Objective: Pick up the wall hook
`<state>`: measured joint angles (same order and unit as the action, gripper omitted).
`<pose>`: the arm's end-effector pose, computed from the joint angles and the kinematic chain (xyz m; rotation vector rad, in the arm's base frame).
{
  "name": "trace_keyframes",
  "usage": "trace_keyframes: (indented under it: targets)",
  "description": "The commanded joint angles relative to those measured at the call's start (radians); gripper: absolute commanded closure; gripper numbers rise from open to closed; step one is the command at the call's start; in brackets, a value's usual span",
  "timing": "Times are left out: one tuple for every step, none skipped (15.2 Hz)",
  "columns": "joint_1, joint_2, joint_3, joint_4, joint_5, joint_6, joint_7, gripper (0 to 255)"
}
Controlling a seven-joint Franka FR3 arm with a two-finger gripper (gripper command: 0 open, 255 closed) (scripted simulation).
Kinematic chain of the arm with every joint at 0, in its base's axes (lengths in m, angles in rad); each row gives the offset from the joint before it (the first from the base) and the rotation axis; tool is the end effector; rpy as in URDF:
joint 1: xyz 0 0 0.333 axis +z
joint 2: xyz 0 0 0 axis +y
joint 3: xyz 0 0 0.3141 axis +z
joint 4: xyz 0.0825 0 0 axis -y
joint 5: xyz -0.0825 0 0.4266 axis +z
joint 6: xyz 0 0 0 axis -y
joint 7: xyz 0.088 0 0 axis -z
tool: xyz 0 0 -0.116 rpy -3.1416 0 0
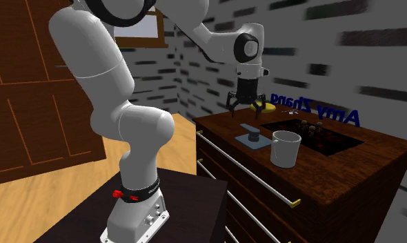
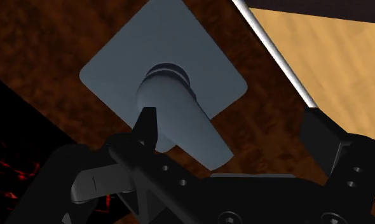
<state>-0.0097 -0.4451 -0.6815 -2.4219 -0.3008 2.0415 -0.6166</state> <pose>0.3524 -0.3119 0.4019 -3.1264 -0.1824 0.0003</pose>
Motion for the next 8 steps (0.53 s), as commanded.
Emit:
trace_keyframes:
  targets:
    - [0.018, 0.076, -0.067, 0.024, 0.014, 0.055, -0.084, 0]
    - [0.032, 0.118, -0.099, 0.041, 0.032, 0.078, -0.125, 0]
    - [0.042, 0.148, -0.12, 0.053, 0.046, 0.093, -0.154, 0]
    - [0.043, 0.156, -0.125, 0.046, 0.049, 0.108, -0.157, 0]
    - [0.045, 0.165, -0.13, 0.038, 0.053, 0.123, -0.161, 0]
    - [0.047, 0.174, -0.135, 0.03, 0.057, 0.139, -0.164, 0]
    - [0.05, 0.184, -0.14, 0.023, 0.062, 0.154, -0.169, 0]
    - [0.052, 0.194, -0.146, 0.016, 0.067, 0.17, -0.173, 0]
